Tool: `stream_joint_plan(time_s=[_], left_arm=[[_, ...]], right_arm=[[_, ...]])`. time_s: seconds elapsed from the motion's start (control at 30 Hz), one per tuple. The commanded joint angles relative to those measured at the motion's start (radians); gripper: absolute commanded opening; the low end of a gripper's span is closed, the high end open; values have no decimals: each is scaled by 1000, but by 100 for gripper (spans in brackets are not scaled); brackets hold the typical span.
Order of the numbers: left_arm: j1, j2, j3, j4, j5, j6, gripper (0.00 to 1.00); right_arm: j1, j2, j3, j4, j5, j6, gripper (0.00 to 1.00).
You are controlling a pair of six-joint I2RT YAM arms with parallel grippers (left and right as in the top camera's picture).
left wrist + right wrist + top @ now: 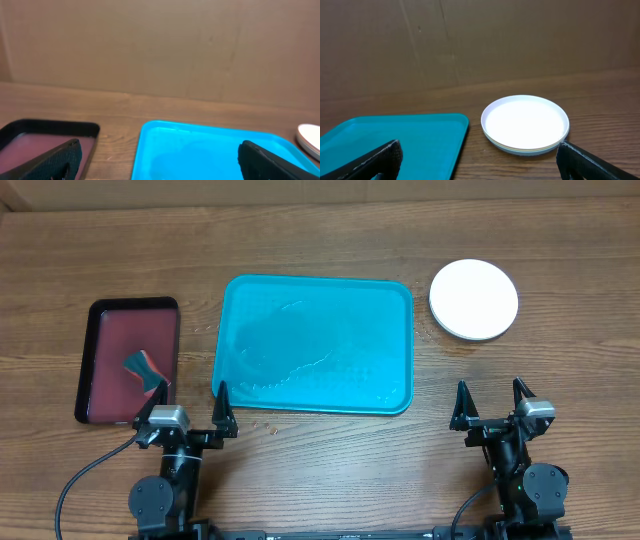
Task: Clean dirty plates on tray and stack at the side
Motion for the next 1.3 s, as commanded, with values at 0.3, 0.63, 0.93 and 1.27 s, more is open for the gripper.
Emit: stream_joint_plan(time_s=[0.3, 0.63, 0.93, 1.27], left_arm=[[-51, -63, -47, -114, -169, -61, 100], [-51, -63, -46, -137, -179, -36, 100], [-51, -60, -46, -137, -167, 40, 100], [-52, -60, -46, -137, -152, 112, 100]], right_arm=[[5, -10, -11, 6, -5, -7, 100], [5, -10, -11, 6, -5, -7, 100], [5, -10, -11, 6, -5, -7, 100], [5, -10, -11, 6, -5, -7, 100]])
